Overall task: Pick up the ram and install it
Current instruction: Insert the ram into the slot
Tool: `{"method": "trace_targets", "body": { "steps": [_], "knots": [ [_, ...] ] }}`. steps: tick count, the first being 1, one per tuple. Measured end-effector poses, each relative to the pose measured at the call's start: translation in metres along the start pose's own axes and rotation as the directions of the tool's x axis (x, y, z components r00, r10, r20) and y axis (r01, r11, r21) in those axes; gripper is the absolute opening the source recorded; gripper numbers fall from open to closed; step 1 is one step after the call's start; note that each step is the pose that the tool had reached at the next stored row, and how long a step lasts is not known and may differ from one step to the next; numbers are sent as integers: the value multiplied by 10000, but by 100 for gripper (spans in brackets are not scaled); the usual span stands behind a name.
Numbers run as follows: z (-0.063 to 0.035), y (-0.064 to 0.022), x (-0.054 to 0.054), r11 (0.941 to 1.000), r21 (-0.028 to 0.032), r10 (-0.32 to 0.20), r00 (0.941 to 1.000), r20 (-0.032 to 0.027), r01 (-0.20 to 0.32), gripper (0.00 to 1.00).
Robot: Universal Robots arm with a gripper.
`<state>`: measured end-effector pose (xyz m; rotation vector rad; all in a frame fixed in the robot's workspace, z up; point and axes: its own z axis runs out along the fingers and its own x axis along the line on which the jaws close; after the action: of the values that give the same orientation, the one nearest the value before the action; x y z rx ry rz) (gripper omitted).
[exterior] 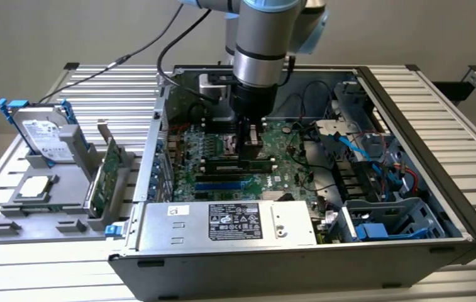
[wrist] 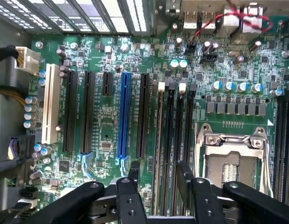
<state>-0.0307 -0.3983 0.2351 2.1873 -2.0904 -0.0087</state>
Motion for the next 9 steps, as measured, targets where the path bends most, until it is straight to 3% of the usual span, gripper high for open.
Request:
{"method": "trace_targets", "body": {
  "steps": [5, 7, 8, 9],
  "knots": [
    [-97, 16, 14, 10000, 1, 0, 10000, 1, 0, 44],
    [-102, 16, 14, 10000, 1, 0, 10000, 2, 0, 31],
    [-102, 16, 14, 10000, 2, 0, 10000, 3, 0, 31],
    [-102, 16, 14, 10000, 2, -1, 10000, 3, 1, 24]
  ]
}}
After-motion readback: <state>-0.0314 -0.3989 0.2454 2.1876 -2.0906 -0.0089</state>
